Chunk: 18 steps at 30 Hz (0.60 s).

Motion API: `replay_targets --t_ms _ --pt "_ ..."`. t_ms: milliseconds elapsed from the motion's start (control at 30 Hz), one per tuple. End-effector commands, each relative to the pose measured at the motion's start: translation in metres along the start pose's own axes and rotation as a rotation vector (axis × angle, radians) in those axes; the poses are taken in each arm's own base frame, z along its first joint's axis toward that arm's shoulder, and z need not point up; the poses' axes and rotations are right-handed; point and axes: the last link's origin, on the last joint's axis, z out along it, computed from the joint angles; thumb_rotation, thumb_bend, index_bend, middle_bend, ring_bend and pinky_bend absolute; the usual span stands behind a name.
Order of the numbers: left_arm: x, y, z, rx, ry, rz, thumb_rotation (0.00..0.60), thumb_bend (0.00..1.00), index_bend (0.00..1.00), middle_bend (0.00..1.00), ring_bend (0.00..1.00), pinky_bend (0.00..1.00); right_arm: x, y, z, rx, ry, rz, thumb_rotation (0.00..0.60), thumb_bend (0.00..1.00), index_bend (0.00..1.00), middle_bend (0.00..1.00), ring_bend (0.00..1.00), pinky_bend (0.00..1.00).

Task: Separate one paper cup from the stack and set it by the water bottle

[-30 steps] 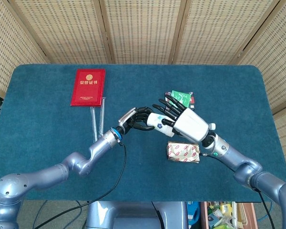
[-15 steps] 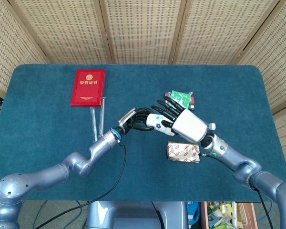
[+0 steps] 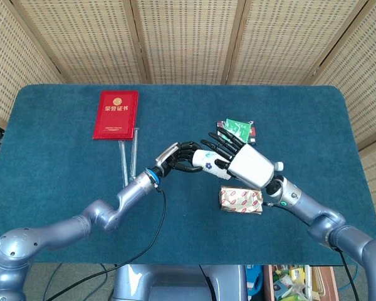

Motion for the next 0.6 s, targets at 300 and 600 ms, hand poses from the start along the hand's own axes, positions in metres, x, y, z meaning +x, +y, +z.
replay_targets --t_ms 300,600 --pt "0.063 0.003 -0.032 -0.020 0.116 0.058 0.600 0.08 0.51 0.53 0.48 0.48 0.017 0.009 -0.038 -0.001 -0.022 -0.086 0.600 0.54 0.69 0.20 0.08 0.12" --pt "0.153 0.017 -0.111 -0.033 0.252 0.507 0.600 0.08 0.51 0.53 0.48 0.48 0.029 0.018 -0.069 0.082 -0.169 -0.253 0.600 0.54 0.69 0.21 0.08 0.12"
